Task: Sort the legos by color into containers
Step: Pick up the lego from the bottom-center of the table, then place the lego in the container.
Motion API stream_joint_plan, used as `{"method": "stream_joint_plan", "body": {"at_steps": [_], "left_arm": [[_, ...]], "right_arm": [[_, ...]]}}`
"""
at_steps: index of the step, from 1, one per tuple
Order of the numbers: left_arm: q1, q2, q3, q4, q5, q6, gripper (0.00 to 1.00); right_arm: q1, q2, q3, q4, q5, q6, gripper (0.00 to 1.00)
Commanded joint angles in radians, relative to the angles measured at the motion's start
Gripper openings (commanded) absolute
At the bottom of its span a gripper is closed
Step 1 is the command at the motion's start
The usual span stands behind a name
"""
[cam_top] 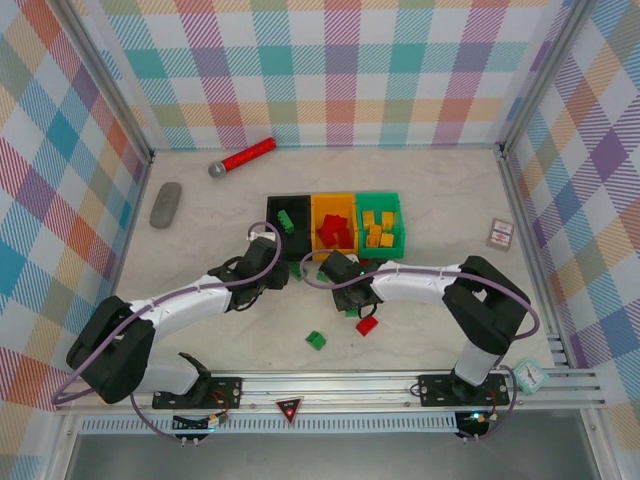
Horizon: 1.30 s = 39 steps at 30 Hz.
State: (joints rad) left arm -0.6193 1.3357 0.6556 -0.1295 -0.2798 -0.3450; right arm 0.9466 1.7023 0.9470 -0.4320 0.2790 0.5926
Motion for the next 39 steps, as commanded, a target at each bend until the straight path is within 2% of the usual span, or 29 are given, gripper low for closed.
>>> {"method": "stream_joint_plan", "body": {"at_steps": [1, 8, 13, 20, 31, 35, 37, 39], "left_arm": [[0.017, -0.04, -0.001, -0.019, -0.03, -0.028, 0.56], [0.068, -0.086, -0.035, -0.013, -0.014, -0.059, 0.55], [0.141, -0.099, -0.06, 0.005, 0.055, -0.09, 0.55], [0.23, -0.076, -0.079, 0.024, 0.156, -0.122, 0.54], [0.266, -0.094, -0.09, 0.024, 0.165, -0.121, 0.54], [0.27, -0.104, -0.093, 0.025, 0.16, -0.115, 0.54], [0.27, -0.114, -0.094, 0.021, 0.154, -0.11, 0.54], [0.27, -0.121, -0.097, 0.022, 0.152, -0.109, 0.54]], "right_arm": [[0.023, -0.024, -0.01, -0.018, -0.033, 0.017, 0.36], [0.022, -0.031, 0.033, -0.02, -0.029, 0.007, 0.34], [0.021, -0.032, 0.108, -0.016, 0.001, -0.037, 0.34], [0.001, 0.067, 0.34, 0.0, 0.004, -0.152, 0.34], [-0.114, 0.331, 0.779, -0.014, -0.089, -0.263, 0.35], [-0.128, 0.411, 0.912, -0.063, -0.078, -0.3, 0.44], [-0.127, 0.438, 0.959, -0.087, -0.064, -0.323, 0.55], [-0.128, 0.44, 0.962, -0.086, -0.06, -0.337, 0.61]]}}
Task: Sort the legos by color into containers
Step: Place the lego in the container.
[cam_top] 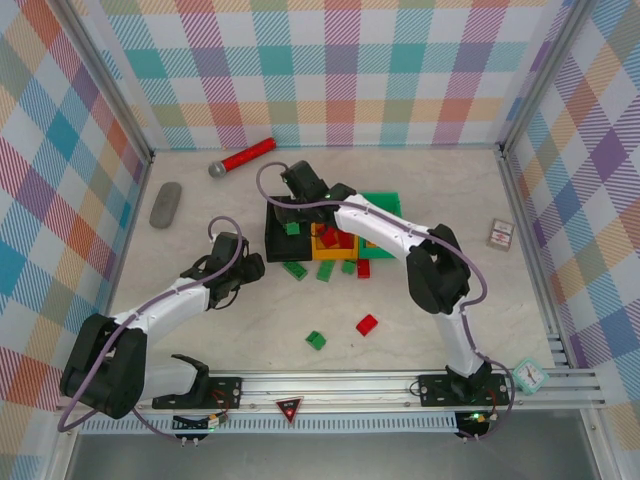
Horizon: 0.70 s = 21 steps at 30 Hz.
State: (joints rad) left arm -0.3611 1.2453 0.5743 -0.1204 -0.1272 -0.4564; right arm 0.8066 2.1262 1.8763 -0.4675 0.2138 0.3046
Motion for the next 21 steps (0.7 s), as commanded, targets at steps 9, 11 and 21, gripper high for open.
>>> {"method": "stream_joint_plan", "body": {"at_steps": [9, 11, 21], "left_arm": [[0.011, -0.016, -0.017, 0.03, 0.027, 0.002, 0.55], [0.011, -0.013, -0.016, 0.033, 0.046, 0.005, 0.55], [0.011, -0.027, -0.033, 0.067, 0.103, 0.017, 0.57]], "right_arm": [[0.016, -0.132, -0.157, 0.041, -0.002, -0.049, 0.7], [0.017, -0.194, -0.252, 0.077, -0.001, -0.041, 0.71], [0.017, -0.504, -0.705, 0.193, 0.103, -0.021, 0.81]]}}
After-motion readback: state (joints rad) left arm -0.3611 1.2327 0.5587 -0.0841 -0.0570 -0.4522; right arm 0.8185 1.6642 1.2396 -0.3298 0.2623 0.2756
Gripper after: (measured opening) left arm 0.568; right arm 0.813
